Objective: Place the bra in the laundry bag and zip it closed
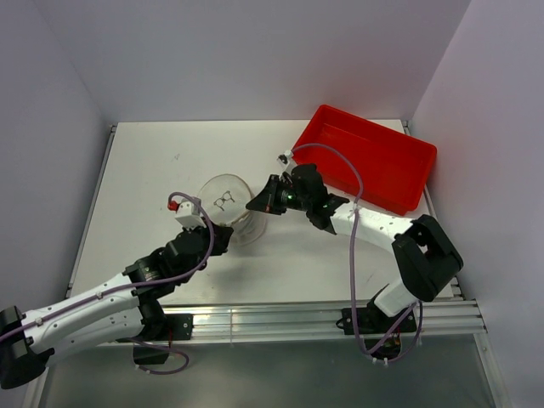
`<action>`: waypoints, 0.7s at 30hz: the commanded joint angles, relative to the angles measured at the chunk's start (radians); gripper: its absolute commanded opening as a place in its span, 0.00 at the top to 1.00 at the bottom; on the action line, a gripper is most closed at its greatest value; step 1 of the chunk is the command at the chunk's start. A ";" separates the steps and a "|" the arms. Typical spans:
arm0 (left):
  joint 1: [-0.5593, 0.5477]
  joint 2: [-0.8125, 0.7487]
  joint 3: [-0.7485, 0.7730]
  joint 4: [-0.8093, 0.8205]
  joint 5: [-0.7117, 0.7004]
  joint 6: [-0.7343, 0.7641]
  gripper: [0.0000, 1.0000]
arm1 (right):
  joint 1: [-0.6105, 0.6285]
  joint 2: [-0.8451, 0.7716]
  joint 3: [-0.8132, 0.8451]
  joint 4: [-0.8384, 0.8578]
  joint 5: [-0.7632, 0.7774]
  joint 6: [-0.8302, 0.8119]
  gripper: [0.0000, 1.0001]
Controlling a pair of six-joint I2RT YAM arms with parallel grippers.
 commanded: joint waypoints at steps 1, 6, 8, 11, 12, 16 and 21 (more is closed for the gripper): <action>-0.004 -0.058 -0.011 -0.176 -0.106 -0.025 1.00 | -0.072 0.027 0.059 0.001 0.144 -0.076 1.00; -0.004 -0.056 -0.003 -0.099 -0.084 0.014 1.00 | -0.065 0.030 0.047 0.015 0.110 -0.061 1.00; -0.004 -0.040 0.021 -0.082 -0.095 0.032 0.98 | -0.060 0.014 0.035 0.014 0.113 -0.061 0.99; -0.004 -0.017 0.078 -0.076 -0.095 0.072 0.62 | -0.057 0.004 0.024 0.006 0.107 -0.059 0.69; -0.004 -0.014 0.113 -0.085 -0.100 0.089 0.51 | -0.058 0.002 0.026 -0.006 0.093 -0.067 0.61; -0.004 -0.013 0.199 -0.124 -0.139 0.133 0.10 | -0.057 -0.019 0.044 -0.052 0.085 -0.093 0.14; -0.004 -0.029 0.293 -0.151 -0.161 0.202 0.01 | -0.057 -0.130 0.046 -0.121 0.139 -0.142 0.00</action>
